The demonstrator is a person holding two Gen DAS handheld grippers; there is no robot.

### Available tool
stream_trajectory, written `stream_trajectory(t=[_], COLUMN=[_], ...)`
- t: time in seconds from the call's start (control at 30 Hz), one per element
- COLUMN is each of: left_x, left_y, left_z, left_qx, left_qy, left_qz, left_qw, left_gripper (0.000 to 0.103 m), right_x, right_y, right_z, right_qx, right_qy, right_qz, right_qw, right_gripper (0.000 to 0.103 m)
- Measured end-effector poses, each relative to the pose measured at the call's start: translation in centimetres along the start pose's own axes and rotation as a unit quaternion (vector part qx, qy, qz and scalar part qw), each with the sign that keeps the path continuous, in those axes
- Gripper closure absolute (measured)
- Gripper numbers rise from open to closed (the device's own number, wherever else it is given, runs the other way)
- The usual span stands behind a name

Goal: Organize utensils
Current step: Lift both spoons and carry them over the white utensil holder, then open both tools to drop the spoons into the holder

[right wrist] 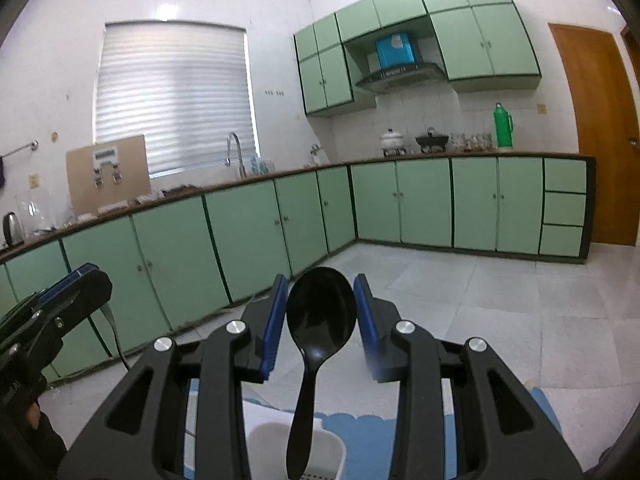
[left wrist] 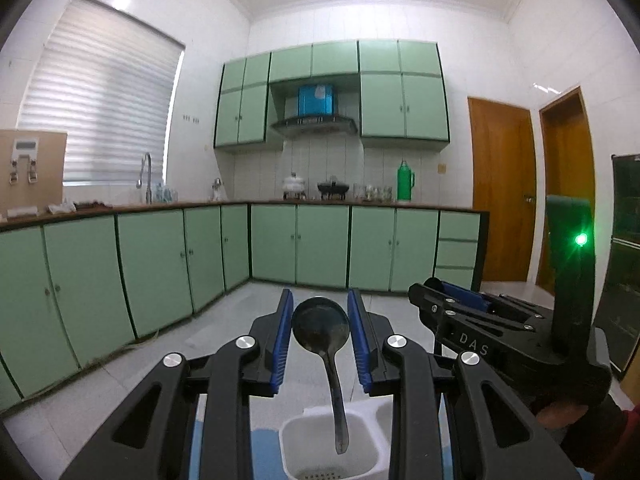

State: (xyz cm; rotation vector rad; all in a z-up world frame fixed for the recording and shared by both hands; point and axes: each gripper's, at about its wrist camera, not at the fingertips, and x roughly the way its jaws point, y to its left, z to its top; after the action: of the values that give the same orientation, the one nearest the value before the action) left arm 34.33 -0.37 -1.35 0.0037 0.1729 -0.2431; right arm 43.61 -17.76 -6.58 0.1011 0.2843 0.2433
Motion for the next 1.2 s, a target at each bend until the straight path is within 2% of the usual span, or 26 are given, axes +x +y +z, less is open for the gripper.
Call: stream_trajectory(t=[0.2, 0.57, 0.77, 0.87, 0.93, 1.0, 1.2], left_x=[2.1, 2.4, 1.2, -0.2, -1.3, -2.5, -6.3], left_y=[0.5, 0.8, 0.5, 0.1, -0.2, -0.5, -1.7], left_z=[-2.9, -5.4, -5.1, -5.0, -5.0, -5.2, -7.4], left_qx=[-0.013, -0.018, -0.017, -0.018, -0.017, -0.017, -0.029], left_qy=[0.042, 0.077, 0.077, 0.074, 0.075, 0.082, 0.126], left_qz=[-0.002, 0.002, 0.003, 0.006, 0.007, 0.008, 0.011], left_qw=[0.999, 0.9969, 0.9969, 0.9971, 0.997, 0.9965, 0.9915], left_gripper=[0.076, 0.075, 0.068, 0.059, 0.053, 0.047, 0.035], right_x=[1.1, 0.5, -0.9, -2.2, -3.6, -5.0, -9.2], right_y=[0.0, 0.8, 0.4, 0.0, -0.3, -0.5, 0.1], right_z=[-3.0, -5.2, -5.3, -5.3, -5.5, -5.9, -8.5], right_qx=[0.002, 0.009, 0.014, 0.024, 0.031, 0.035, 0.032], right_qy=[0.034, 0.066, 0.064, 0.062, 0.065, 0.071, 0.12], right_qz=[0.003, 0.014, 0.009, 0.002, -0.008, -0.014, -0.013], right_qw=[0.999, 0.998, 0.998, 0.998, 0.997, 0.997, 0.992], right_gripper=[0.07, 0.068, 0.054, 0.038, 0.022, 0.014, 0.012])
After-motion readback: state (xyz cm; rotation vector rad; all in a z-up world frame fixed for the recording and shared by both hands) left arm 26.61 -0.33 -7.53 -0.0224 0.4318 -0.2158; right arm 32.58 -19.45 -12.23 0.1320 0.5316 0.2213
